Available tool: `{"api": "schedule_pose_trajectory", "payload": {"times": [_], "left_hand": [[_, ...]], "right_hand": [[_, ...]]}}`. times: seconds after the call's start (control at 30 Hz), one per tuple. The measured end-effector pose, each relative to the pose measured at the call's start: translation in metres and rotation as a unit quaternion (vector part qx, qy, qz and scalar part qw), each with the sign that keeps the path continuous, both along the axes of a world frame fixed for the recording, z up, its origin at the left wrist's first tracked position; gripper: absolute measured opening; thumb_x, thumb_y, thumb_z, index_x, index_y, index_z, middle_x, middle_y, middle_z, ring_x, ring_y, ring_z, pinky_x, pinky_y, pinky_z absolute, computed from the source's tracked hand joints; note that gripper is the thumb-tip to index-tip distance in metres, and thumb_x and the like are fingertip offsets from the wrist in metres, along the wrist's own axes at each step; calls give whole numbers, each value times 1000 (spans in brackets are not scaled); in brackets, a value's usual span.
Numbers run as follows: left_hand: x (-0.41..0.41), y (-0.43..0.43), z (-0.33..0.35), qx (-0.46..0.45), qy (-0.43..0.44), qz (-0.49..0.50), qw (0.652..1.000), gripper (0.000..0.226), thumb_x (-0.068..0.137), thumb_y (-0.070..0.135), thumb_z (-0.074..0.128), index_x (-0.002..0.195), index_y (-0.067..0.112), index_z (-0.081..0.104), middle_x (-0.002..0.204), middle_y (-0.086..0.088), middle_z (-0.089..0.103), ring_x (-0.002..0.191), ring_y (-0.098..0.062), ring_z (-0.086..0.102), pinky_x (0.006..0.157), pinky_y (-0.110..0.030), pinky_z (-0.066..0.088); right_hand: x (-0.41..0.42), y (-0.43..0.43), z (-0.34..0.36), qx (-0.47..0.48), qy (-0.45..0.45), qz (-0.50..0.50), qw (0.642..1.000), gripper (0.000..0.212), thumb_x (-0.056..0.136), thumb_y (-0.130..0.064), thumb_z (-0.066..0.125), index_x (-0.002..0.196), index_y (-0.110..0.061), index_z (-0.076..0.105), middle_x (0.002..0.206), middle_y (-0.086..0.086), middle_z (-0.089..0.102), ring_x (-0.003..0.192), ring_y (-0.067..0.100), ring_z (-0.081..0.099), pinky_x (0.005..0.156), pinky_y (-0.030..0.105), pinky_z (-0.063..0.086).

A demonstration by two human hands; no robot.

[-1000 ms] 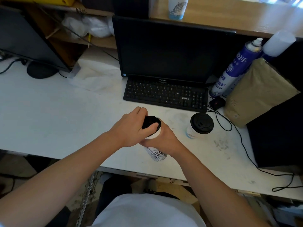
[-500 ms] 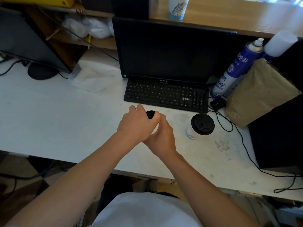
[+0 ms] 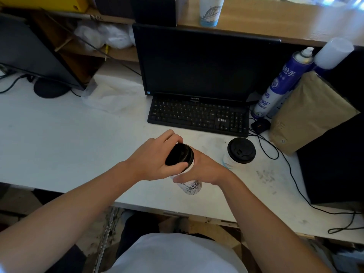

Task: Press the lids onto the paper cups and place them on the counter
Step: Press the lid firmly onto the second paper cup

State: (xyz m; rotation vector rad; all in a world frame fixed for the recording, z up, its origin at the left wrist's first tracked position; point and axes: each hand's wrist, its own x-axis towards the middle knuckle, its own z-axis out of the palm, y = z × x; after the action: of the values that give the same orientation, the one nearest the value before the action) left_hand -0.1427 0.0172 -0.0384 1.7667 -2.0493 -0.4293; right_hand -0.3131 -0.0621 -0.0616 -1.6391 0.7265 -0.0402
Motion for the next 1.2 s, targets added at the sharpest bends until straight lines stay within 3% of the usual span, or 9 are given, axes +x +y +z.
{"api": "schedule_pose_trajectory", "payload": {"times": [0.17, 0.3, 0.43, 0.57, 0.67, 0.8, 0.97, 1.1, 1.2], "left_hand": [[-2, -2, 2, -8, 29, 42, 999, 54, 79, 56, 54, 114, 15, 57, 101, 8, 51, 76, -17, 57, 63, -29, 52], [-7, -2, 5, -14, 43, 72, 996, 54, 80, 55, 50, 113, 13, 57, 101, 8, 50, 74, -18, 56, 63, -30, 51], [-12, -5, 7, -16, 40, 92, 995, 55, 80, 57, 46, 112, 13, 56, 102, 7, 49, 75, -17, 56, 65, -31, 50], [-20, -10, 7, -15, 33, 137, 990, 58, 81, 62, 40, 112, 15, 54, 103, 6, 49, 78, -18, 56, 65, -27, 47], [-29, -15, 7, 5, 41, 198, 979, 54, 83, 63, 42, 109, 17, 53, 103, 4, 49, 81, -18, 55, 63, -21, 41], [-47, -28, 7, 75, 30, 313, 946, 56, 89, 63, 45, 111, 13, 52, 107, -4, 51, 91, -28, 56, 74, -36, 45], [-60, -38, 5, 118, 48, 366, 922, 64, 91, 64, 43, 117, 6, 51, 108, -8, 49, 96, -30, 55, 76, -38, 43], [-53, -28, 6, 92, 24, 276, 956, 65, 86, 71, 46, 113, 12, 48, 105, -3, 47, 88, -26, 57, 73, -38, 51], [-40, -18, 8, 26, 20, 178, 983, 62, 80, 71, 50, 112, 18, 50, 105, 3, 48, 82, -20, 56, 67, -30, 48]], "right_hand": [[7, 5, -9, -50, -8, -52, 997, 61, 62, -24, 91, 114, -25, 59, 105, -4, 72, 98, 15, 70, 89, 43, 60], [7, 9, -3, -79, -25, -73, 994, 51, 65, -20, 87, 107, -26, 60, 99, -6, 71, 91, 14, 70, 82, 38, 61], [5, 12, 0, -88, -16, -117, 989, 64, 61, -31, 88, 117, -32, 57, 106, -13, 70, 97, 7, 69, 83, 33, 61], [3, 10, 6, -107, -6, -140, 984, 67, 64, -25, 88, 121, -32, 54, 103, -17, 68, 91, 4, 67, 75, 22, 58], [5, 10, 4, -123, 7, -167, 978, 69, 61, -24, 89, 119, -32, 52, 101, -16, 66, 90, 7, 66, 76, 31, 60], [11, 16, -6, -184, 13, -225, 957, 70, 61, -36, 90, 117, -33, 49, 108, -14, 66, 98, 12, 64, 83, 38, 57], [16, 26, -23, -296, 20, -283, 912, 66, 67, -33, 83, 125, -25, 52, 114, -9, 64, 104, 17, 61, 88, 43, 53], [-1, 14, -18, -162, -20, -251, 954, 71, 61, -27, 93, 118, -31, 51, 108, -15, 66, 99, 6, 65, 83, 27, 55], [-13, -2, -8, -86, -24, -152, 984, 67, 63, -19, 92, 117, -32, 56, 105, -13, 70, 95, 5, 68, 81, 28, 59]]}}
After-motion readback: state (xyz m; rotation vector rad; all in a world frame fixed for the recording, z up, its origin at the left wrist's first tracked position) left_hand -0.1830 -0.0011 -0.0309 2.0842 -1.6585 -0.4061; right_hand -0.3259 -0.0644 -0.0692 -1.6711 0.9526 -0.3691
